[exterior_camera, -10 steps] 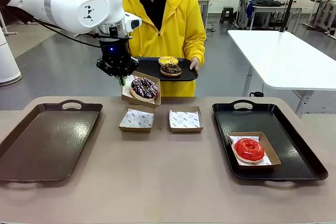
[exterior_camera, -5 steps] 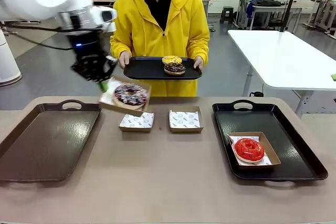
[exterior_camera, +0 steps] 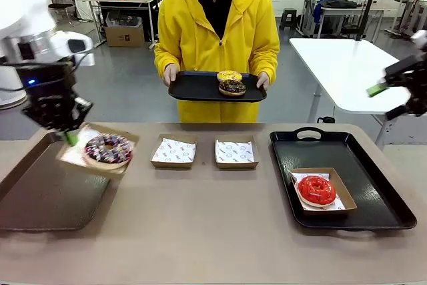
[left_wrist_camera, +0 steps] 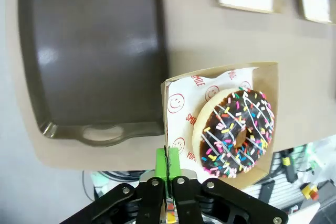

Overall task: Individually package the donuts and arrange them on the tray.
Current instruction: Place the picked Paper togo box on the Handle tray while simultaneously picking up another Paper togo box from the table with the other hand.

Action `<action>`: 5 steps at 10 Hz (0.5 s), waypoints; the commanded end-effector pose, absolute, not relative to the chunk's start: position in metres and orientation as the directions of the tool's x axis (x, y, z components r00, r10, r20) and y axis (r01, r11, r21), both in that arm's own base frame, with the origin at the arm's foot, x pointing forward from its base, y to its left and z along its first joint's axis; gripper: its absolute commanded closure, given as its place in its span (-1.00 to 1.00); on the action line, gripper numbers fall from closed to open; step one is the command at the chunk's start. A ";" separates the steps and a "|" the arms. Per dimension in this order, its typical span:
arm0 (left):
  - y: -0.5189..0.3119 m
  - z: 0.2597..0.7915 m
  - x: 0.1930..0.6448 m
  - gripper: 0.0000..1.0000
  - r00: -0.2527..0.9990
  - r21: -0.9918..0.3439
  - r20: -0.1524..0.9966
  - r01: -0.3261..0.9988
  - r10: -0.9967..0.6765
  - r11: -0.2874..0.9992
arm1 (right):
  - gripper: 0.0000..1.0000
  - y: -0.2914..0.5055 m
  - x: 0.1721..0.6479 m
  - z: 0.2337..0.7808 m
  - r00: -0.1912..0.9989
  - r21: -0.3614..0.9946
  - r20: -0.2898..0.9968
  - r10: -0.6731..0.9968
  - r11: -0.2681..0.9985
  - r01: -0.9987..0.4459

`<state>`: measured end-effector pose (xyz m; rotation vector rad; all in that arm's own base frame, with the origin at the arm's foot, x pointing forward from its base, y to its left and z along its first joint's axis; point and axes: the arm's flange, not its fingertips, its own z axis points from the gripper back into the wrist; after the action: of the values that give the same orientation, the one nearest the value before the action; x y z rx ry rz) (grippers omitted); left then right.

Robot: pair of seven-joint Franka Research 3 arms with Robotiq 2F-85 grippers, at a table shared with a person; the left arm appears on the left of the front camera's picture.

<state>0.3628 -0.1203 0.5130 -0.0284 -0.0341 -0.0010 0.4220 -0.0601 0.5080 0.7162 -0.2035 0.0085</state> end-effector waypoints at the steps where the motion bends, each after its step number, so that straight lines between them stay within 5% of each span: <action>1: -0.080 0.494 0.341 0.98 0.996 0.029 0.083 -0.042 0.039 0.999 | -1.00 0.007 0.439 0.493 0.986 0.549 0.157 -0.052 0.835 -0.044; 5: -0.078 0.493 0.344 0.98 0.997 0.027 0.051 -0.060 0.058 0.998 | -1.00 0.016 0.437 0.496 0.983 0.580 0.182 -0.032 0.811 -0.081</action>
<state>0.3409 -0.0675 0.4890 0.0317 -0.0601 0.0791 0.4391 0.0241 0.4930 0.6240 -0.1813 0.0257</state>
